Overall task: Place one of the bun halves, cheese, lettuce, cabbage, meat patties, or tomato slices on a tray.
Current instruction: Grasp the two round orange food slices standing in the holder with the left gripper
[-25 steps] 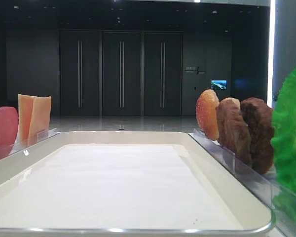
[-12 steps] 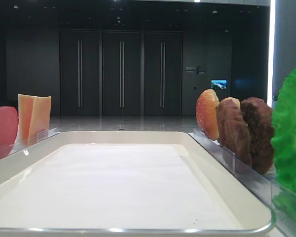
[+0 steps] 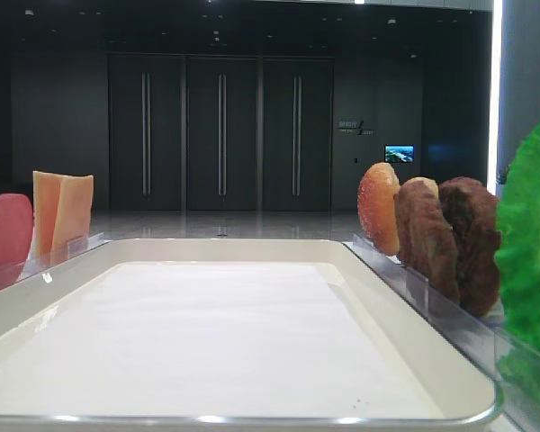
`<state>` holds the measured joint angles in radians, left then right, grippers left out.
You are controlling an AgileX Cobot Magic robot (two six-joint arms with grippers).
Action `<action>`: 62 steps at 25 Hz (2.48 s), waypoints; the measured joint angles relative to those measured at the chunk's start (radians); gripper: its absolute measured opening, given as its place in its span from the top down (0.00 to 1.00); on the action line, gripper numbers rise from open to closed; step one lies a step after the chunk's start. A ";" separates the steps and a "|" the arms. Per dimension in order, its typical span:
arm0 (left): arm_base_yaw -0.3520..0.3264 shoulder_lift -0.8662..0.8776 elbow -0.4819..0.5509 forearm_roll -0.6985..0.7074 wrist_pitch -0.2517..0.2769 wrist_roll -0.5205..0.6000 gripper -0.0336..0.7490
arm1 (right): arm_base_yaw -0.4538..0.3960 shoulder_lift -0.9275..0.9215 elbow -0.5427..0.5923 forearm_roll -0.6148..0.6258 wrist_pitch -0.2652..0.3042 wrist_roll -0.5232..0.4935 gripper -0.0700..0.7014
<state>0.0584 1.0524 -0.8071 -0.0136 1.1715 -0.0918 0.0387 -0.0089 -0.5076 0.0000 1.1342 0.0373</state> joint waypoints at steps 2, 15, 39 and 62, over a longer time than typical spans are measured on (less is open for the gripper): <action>0.000 0.031 0.000 0.014 -0.017 0.000 0.54 | 0.000 0.000 0.000 0.000 0.000 0.000 0.58; -0.073 0.046 0.000 0.023 -0.037 -0.021 0.52 | 0.000 0.000 0.000 0.000 0.000 0.000 0.58; -0.623 0.223 -0.010 0.071 -0.188 -0.470 0.42 | 0.000 0.000 0.000 0.000 0.000 0.000 0.58; -0.675 0.378 -0.010 0.053 -0.275 -0.447 0.42 | 0.000 0.000 0.000 0.000 0.000 0.000 0.58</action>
<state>-0.6162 1.4303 -0.8171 0.0395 0.8962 -0.5387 0.0387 -0.0089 -0.5076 0.0000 1.1342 0.0373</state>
